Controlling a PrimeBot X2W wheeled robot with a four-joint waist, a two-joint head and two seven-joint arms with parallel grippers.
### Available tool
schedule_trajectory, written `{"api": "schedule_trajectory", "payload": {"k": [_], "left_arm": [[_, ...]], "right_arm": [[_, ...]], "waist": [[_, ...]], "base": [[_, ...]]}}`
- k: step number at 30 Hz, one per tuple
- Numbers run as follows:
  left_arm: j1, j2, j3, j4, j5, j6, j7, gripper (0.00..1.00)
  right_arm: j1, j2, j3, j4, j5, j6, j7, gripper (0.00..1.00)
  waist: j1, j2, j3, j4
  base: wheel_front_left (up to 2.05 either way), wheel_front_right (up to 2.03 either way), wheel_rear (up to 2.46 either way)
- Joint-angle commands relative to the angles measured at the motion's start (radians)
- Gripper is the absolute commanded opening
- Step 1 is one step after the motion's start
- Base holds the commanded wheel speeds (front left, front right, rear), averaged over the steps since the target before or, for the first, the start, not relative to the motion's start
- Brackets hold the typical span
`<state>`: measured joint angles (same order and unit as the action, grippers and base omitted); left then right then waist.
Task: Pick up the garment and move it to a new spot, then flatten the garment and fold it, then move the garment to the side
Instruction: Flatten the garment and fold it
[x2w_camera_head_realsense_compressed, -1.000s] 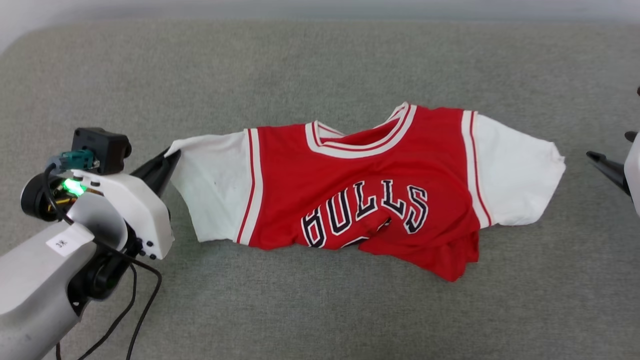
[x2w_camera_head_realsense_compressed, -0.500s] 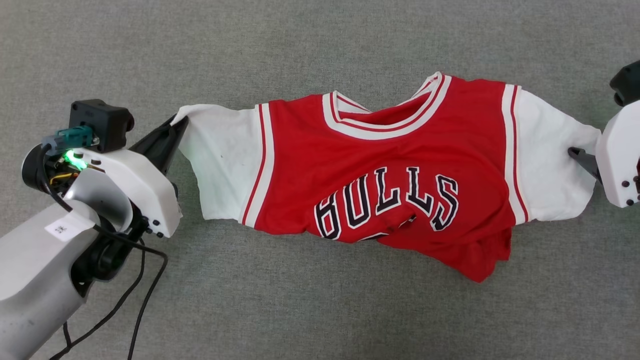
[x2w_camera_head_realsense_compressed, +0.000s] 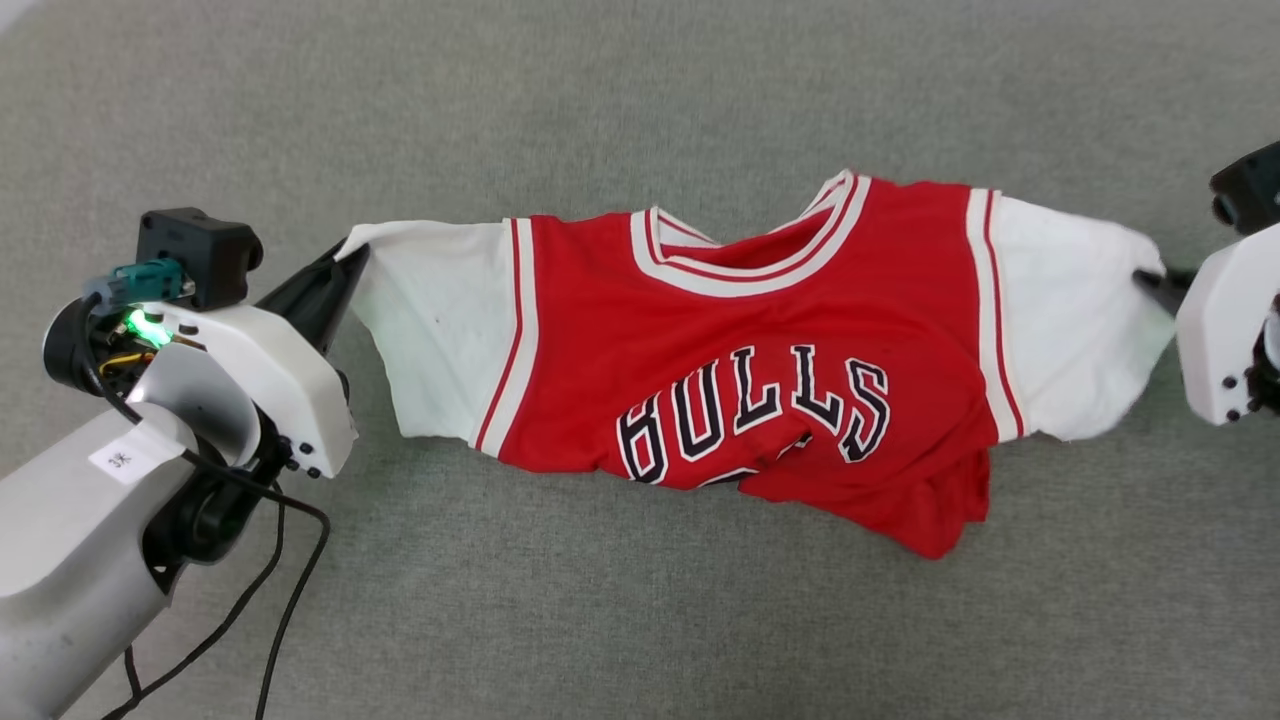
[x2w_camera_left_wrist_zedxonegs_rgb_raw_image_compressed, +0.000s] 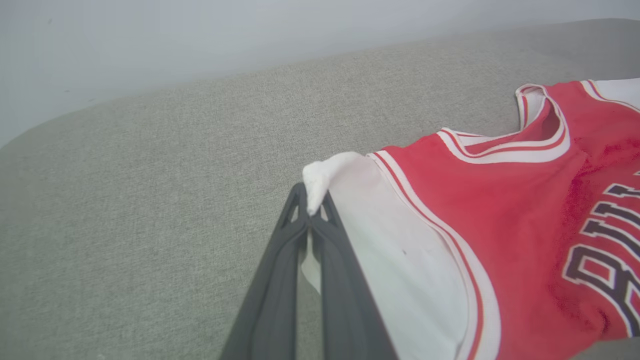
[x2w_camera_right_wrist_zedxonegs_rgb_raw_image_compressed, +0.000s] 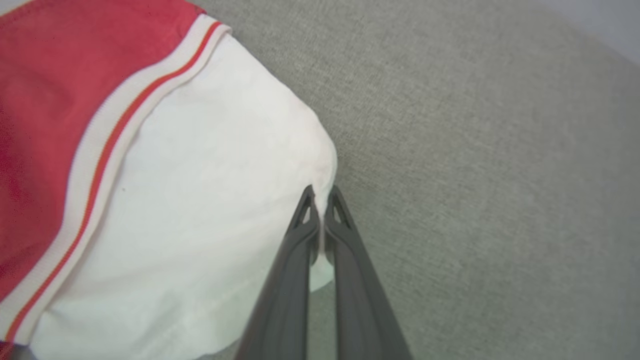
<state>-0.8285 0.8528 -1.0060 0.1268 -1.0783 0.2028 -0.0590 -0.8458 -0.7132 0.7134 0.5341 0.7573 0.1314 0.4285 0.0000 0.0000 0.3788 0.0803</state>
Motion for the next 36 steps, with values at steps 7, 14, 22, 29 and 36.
{"api": "schedule_trajectory", "payload": {"k": [7, 14, 22, 29, 36], "left_arm": [[0.001, 0.027, 0.022, -0.028, 0.016, 0.019, -0.045, 0.0], [-0.031, 0.057, 0.06, -0.115, 0.054, 0.064, -0.1, 0.0], [-0.126, 0.056, 0.102, -0.185, 0.098, 0.092, -0.116, 0.0], [-0.225, 0.014, 0.116, -0.182, 0.138, 0.091, -0.104, 0.0], [-0.331, -0.044, 0.131, -0.123, 0.146, 0.062, -0.084, 0.0]], "right_arm": [[-0.022, -0.032, -0.017, -0.023, 0.012, -0.002, -0.185, 0.0], [0.009, -0.035, -0.088, -0.095, -0.014, -0.001, -0.323, 0.0], [0.018, -0.011, -0.241, -0.221, -0.093, -0.001, -0.364, 0.0], [0.02, 0.025, -0.359, -0.343, -0.166, -0.001, -0.306, 0.0], [-0.041, 0.062, -0.437, -0.403, -0.225, -0.001, -0.225, 0.0]], "waist": [[0.0, 0.0, -0.124, -0.033], [0.0, 0.0, -0.215, -0.06], [0.0, 0.0, -0.283, -0.084], [0.0, 0.0, -0.311, -0.099], [0.0, 0.0, -0.283, -0.102]], "base": [[0.0, 0.0, 0.0], [0.0, 0.0, 0.0], [0.0, 0.0, 0.0], [0.0, 0.0, 0.0], [0.0, 0.0, 0.0]]}}
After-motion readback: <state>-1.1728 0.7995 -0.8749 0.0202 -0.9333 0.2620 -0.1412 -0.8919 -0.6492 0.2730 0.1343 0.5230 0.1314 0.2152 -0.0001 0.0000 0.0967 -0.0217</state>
